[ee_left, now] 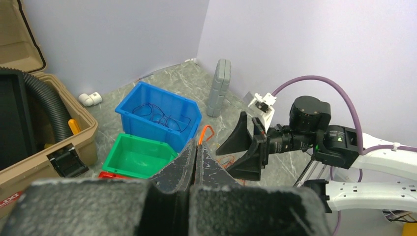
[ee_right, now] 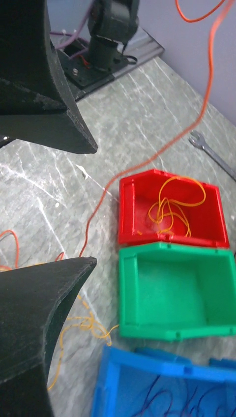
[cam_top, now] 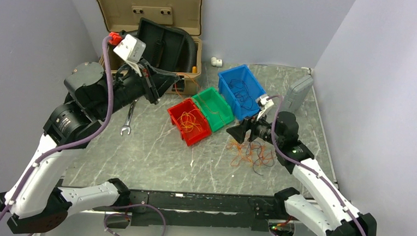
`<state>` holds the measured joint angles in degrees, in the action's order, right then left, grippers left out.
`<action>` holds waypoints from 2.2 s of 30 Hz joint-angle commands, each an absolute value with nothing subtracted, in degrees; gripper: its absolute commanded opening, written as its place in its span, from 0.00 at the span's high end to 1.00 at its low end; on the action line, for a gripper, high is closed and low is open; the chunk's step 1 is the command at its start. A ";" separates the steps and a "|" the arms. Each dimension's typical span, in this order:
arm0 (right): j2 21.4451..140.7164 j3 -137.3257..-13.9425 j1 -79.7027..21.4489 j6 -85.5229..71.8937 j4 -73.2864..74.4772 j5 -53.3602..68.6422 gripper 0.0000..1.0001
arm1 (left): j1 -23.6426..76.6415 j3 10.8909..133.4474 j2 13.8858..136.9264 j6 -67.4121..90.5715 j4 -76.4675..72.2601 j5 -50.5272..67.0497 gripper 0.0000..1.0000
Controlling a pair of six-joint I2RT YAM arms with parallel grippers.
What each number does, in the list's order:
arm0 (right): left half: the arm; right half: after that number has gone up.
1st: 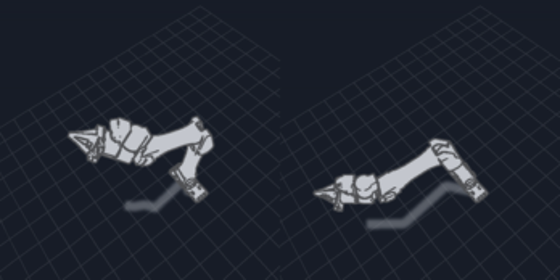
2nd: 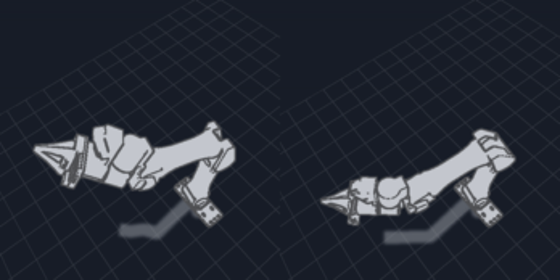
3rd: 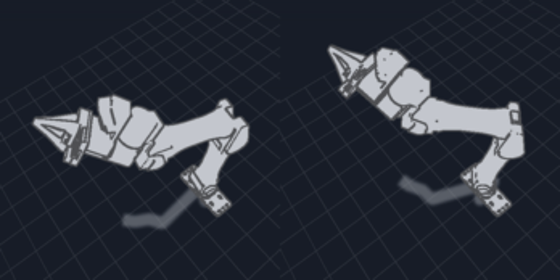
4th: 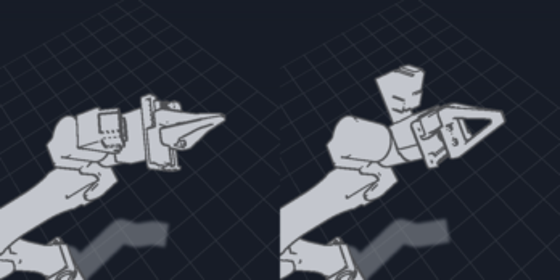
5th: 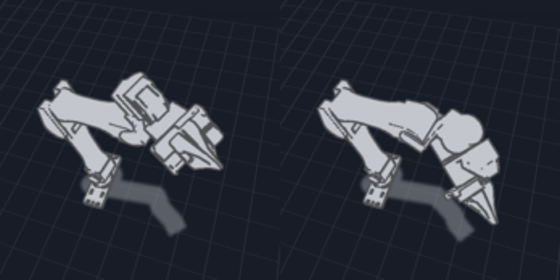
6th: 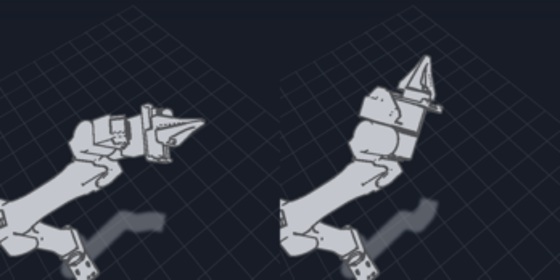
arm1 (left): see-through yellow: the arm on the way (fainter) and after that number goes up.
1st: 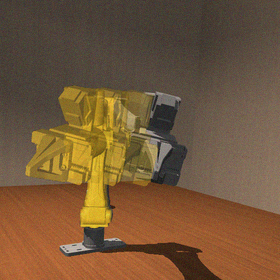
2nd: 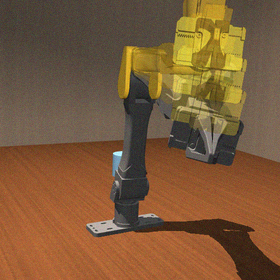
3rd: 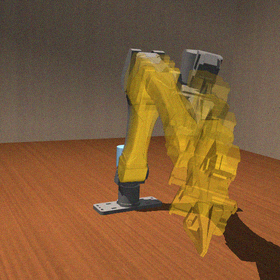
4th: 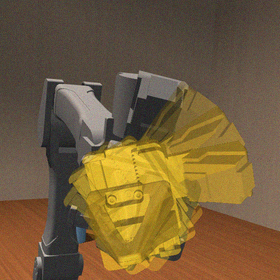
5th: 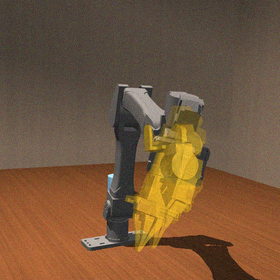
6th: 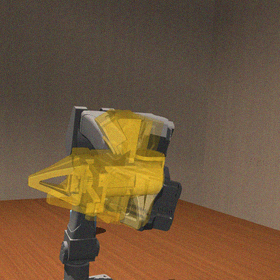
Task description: Untangle the cables
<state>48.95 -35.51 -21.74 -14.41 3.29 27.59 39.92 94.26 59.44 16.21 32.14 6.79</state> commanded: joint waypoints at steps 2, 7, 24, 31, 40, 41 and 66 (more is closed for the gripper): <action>52.71 -36.52 -26.50 -10.84 -5.38 28.98 0.23 | 39.73 97.61 58.81 15.30 32.12 5.98 1.00; 57.46 -36.28 -29.55 -9.27 -7.58 21.91 0.34 | 39.78 97.91 58.50 15.39 32.04 5.86 1.00; 50.10 -60.95 -30.06 -13.82 13.78 14.04 1.00 | 39.75 90.84 57.77 14.93 30.91 3.68 1.00; 50.47 -78.24 -30.08 -15.91 23.09 12.56 1.00 | 39.75 87.36 59.50 16.65 28.04 7.35 1.00; 51.98 -68.64 -29.86 -21.34 30.13 1.20 1.00 | 39.77 84.73 61.47 17.41 25.85 11.39 1.00; 52.10 -71.58 -29.91 -20.45 31.31 0.44 1.00 | 39.79 84.73 61.58 17.40 25.89 11.61 1.00; 52.24 -75.20 -29.88 -20.22 34.01 8.23 1.00 | 43.11 81.87 67.76 21.30 15.13 24.64 1.00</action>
<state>53.84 -71.16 -29.85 -20.40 37.32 4.60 41.12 81.87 66.13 20.75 20.49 21.74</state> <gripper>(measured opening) 0.007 0.010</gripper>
